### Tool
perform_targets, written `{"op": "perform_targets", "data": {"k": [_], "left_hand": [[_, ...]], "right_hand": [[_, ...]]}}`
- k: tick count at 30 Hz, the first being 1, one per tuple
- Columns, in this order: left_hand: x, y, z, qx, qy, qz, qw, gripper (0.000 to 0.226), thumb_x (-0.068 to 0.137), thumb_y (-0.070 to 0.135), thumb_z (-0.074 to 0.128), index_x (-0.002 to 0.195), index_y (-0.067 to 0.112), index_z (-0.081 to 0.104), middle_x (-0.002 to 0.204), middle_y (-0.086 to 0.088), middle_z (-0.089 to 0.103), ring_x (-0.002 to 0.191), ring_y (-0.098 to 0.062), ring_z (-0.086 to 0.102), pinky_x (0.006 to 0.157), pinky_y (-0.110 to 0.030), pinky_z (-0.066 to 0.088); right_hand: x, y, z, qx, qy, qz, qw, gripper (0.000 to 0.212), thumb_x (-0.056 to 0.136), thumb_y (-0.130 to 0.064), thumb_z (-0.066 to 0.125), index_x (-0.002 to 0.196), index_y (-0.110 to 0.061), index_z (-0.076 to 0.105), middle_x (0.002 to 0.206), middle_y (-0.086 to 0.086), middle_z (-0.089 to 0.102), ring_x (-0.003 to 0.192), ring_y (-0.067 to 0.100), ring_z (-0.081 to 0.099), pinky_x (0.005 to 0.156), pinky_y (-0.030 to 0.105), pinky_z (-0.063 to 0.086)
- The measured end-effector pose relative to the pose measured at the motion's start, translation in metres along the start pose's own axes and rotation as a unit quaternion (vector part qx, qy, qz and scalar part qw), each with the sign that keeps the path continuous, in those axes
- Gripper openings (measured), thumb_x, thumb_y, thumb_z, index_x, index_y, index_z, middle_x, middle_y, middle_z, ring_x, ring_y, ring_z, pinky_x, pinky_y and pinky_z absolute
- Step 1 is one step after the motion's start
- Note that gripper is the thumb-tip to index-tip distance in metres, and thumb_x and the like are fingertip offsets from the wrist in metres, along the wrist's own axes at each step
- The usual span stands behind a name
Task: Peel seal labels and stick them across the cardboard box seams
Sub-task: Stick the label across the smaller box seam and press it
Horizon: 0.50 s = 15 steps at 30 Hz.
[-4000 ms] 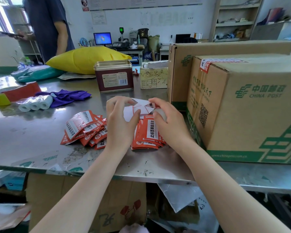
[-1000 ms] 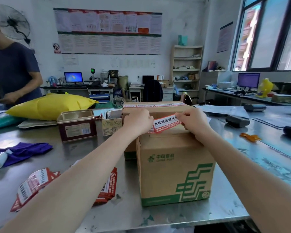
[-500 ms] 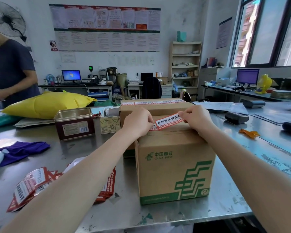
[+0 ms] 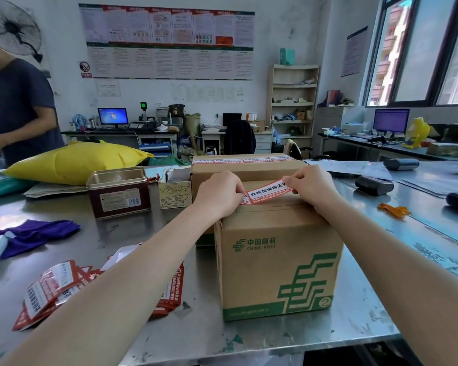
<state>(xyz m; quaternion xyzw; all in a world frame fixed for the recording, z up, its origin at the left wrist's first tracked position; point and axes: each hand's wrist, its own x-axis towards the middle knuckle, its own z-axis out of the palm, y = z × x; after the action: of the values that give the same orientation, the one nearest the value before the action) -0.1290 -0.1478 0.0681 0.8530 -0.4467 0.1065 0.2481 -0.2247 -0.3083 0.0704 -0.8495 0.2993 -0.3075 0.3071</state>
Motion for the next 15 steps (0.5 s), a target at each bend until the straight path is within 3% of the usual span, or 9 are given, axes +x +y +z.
{"op": "perform_targets", "data": {"k": [9, 11, 13, 15], "left_hand": [[-0.007, 0.008, -0.003, 0.005, -0.032, 0.059, 0.998, 0.033, 0.097, 0.019, 0.039, 0.11, 0.011, 0.069, 0.105, -0.007, 0.069, 0.089, -0.023, 0.062, 0.081, -0.038, 0.05], [-0.008, 0.011, -0.003, 0.024, -0.083, 0.084, 0.993, 0.036, 0.1, 0.025, 0.034, 0.102, 0.016, 0.068, 0.09, -0.005, 0.067, 0.08, -0.022, 0.059, 0.074, -0.036, 0.046], [-0.009, 0.012, -0.003, 0.036, -0.13, 0.088, 0.987, 0.037, 0.102, 0.033, 0.027, 0.079, 0.024, 0.055, 0.077, -0.003, 0.057, 0.075, -0.022, 0.053, 0.07, -0.035, 0.041], [-0.012, 0.013, -0.004, 0.018, -0.173, 0.08, 0.982, 0.035, 0.102, 0.039, 0.022, 0.077, 0.025, 0.043, 0.086, -0.005, 0.058, 0.081, -0.021, 0.052, 0.076, -0.036, 0.041]], "right_hand": [[0.002, 0.001, 0.001, -0.024, -0.008, 0.01, 1.0, 0.029, 0.088, -0.03, 0.06, 0.078, -0.006, 0.072, 0.067, 0.007, 0.061, 0.055, 0.017, 0.045, 0.059, 0.032, 0.04], [0.003, 0.002, 0.002, -0.034, -0.008, 0.01, 0.999, 0.029, 0.088, -0.03, 0.06, 0.078, -0.006, 0.072, 0.071, 0.009, 0.064, 0.056, 0.018, 0.046, 0.059, 0.032, 0.041], [0.004, 0.002, 0.002, -0.046, -0.008, 0.008, 0.999, 0.028, 0.088, -0.031, 0.06, 0.076, -0.009, 0.072, 0.073, 0.009, 0.067, 0.055, 0.017, 0.046, 0.057, 0.032, 0.042], [0.004, 0.002, 0.002, -0.059, -0.008, 0.008, 0.998, 0.027, 0.088, -0.032, 0.06, 0.073, -0.012, 0.071, 0.069, 0.006, 0.066, 0.054, 0.016, 0.047, 0.056, 0.03, 0.043]]}}
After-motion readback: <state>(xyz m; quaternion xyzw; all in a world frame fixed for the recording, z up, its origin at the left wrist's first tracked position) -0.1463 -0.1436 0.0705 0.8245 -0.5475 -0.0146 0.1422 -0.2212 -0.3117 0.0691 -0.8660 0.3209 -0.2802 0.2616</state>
